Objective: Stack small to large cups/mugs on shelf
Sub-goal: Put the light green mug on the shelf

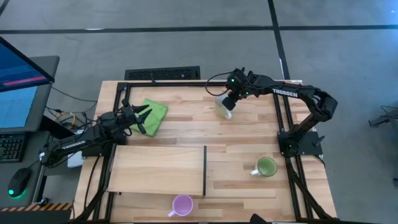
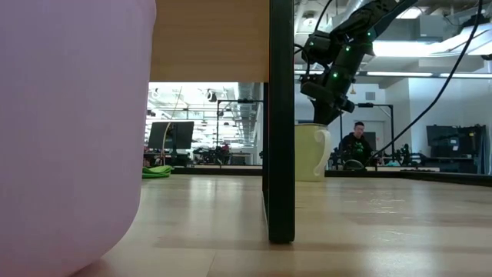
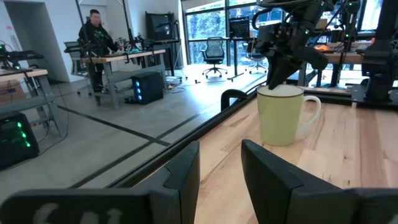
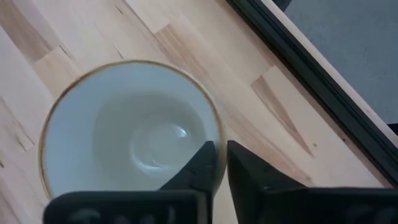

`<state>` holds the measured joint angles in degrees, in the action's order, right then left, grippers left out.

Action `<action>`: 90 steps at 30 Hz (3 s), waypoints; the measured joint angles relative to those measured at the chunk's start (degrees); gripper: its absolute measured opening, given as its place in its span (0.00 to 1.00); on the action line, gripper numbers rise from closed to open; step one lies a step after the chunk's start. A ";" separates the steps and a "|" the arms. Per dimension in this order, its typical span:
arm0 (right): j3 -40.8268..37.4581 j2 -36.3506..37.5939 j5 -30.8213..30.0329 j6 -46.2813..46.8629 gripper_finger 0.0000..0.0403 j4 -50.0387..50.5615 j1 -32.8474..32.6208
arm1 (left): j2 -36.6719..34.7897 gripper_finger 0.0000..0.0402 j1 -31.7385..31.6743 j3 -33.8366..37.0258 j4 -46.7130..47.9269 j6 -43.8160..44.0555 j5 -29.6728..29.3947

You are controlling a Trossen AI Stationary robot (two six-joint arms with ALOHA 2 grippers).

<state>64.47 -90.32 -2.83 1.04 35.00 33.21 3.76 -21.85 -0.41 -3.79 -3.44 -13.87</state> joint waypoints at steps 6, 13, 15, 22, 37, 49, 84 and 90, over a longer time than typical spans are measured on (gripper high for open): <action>0.04 0.00 0.00 0.00 0.08 0.00 -0.07 | -0.01 0.27 0.00 -0.01 0.00 0.00 0.00; 0.04 0.00 -0.02 0.00 0.10 0.05 -0.17 | -0.01 0.27 0.00 0.00 0.00 0.00 0.01; 0.04 0.00 -0.02 0.00 0.11 0.09 -0.17 | -0.01 0.27 0.02 -0.01 0.00 0.00 0.00; 0.04 0.00 -0.02 0.83 0.14 0.17 -0.17 | 0.01 0.27 0.00 0.01 0.00 0.00 0.00; 0.08 -0.48 -0.12 2.47 0.14 0.38 -1.41 | 0.01 0.27 0.00 0.01 0.00 0.00 0.02; 0.33 -3.98 0.07 0.37 0.11 -2.38 -2.10 | 0.01 0.27 0.00 -0.01 0.00 0.00 0.01; 11.92 -4.50 -0.24 -1.19 0.05 9.06 -7.32 | -0.01 0.27 0.00 -0.01 0.00 -0.94 0.02; 16.10 -4.33 -0.71 -0.04 0.05 11.87 -8.92 | 0.00 0.27 0.01 -0.01 0.00 1.09 0.02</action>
<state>80.57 -94.65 -3.54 1.00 46.88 24.29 3.76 -21.84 -0.42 -3.79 -2.35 -13.85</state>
